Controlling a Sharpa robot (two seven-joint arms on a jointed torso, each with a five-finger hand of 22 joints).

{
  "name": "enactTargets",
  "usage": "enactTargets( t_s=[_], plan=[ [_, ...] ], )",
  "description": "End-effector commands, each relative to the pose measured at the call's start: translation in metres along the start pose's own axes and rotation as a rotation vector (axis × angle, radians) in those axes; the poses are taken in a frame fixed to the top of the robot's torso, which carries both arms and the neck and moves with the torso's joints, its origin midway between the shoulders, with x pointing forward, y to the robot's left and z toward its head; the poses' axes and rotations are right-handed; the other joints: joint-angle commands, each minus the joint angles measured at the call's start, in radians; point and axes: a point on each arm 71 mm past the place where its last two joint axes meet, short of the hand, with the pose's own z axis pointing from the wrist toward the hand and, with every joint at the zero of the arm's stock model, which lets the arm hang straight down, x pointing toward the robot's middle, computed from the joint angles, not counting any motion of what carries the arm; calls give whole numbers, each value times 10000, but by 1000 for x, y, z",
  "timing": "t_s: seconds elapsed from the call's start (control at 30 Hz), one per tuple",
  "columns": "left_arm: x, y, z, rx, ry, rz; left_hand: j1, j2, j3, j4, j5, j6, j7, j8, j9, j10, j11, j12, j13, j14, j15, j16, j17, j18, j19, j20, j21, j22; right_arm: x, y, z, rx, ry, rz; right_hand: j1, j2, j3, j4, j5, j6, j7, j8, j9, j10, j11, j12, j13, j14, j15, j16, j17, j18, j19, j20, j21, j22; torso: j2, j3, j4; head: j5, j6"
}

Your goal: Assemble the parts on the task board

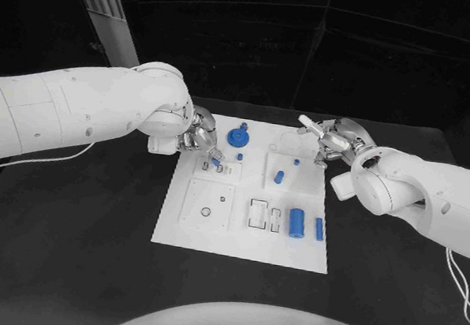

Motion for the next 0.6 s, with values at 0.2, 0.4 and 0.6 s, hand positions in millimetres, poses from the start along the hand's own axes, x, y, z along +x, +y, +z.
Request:
enactTargets(
  t_s=[0.2,0.4,0.6],
  plan=[
    [2,-2,2,-234,-55,15,276,-19,98,-181,126,165,-173,-54,104,1077,-79,24,2612,1037,-78,30,2634,-65,1046,-106,39,2633,0,2,1,-101,-47,-28,126,27,-62,-2,2,-92,293,83,11,1041,-52,26,2605,1057,-39,24,2630,33,38,-18,-56,783,-9,-4,5,10,-20],
    [3,-2,5,-185,-42,-10,282,-20,106,-187,129,165,-172,-57,108,1077,-80,24,2612,1037,-79,30,2634,-65,1046,-106,39,2633,0,2,1,-101,-51,-27,128,29,-62,-1,2,-93,293,86,11,1041,-52,26,2605,1057,-39,24,2630,33,39,-18,-55,783,-12,-7,12,-8,-18],
    [6,-4,8,-175,31,4,301,-19,146,-209,169,160,-167,-70,127,1077,-77,24,2612,1037,-82,30,2634,-65,1046,-111,39,2633,0,2,1,-99,-56,-27,128,29,-62,-1,2,-93,293,86,11,1041,-52,26,2605,1057,-39,24,2630,33,39,-18,-55,783,-4,-14,1,-26,-21]
  ],
)
